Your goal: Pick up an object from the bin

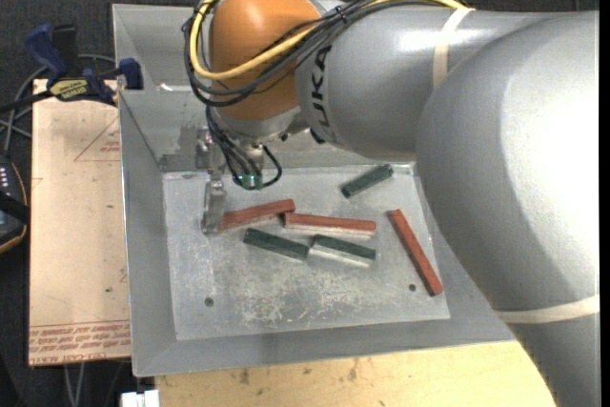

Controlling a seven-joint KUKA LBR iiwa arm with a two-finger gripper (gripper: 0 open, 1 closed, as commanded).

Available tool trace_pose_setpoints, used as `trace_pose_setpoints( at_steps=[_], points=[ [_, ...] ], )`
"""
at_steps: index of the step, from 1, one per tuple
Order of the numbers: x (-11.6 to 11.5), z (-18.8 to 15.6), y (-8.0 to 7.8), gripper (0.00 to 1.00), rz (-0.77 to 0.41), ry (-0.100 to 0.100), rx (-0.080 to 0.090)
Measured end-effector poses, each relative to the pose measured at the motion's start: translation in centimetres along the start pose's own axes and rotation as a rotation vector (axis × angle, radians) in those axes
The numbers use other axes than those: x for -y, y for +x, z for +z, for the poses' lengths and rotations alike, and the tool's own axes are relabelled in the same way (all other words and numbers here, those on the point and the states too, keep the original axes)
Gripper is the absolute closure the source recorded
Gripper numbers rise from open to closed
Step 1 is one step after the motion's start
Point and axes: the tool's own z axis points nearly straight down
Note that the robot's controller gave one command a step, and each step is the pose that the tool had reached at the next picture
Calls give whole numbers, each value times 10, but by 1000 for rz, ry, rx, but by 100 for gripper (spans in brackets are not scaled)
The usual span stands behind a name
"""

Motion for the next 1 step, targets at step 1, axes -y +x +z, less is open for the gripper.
trace_pose_setpoints(
  at_steps=[1],
  points=[
    [77,90,39,0,-215,1,6]
  ],
)
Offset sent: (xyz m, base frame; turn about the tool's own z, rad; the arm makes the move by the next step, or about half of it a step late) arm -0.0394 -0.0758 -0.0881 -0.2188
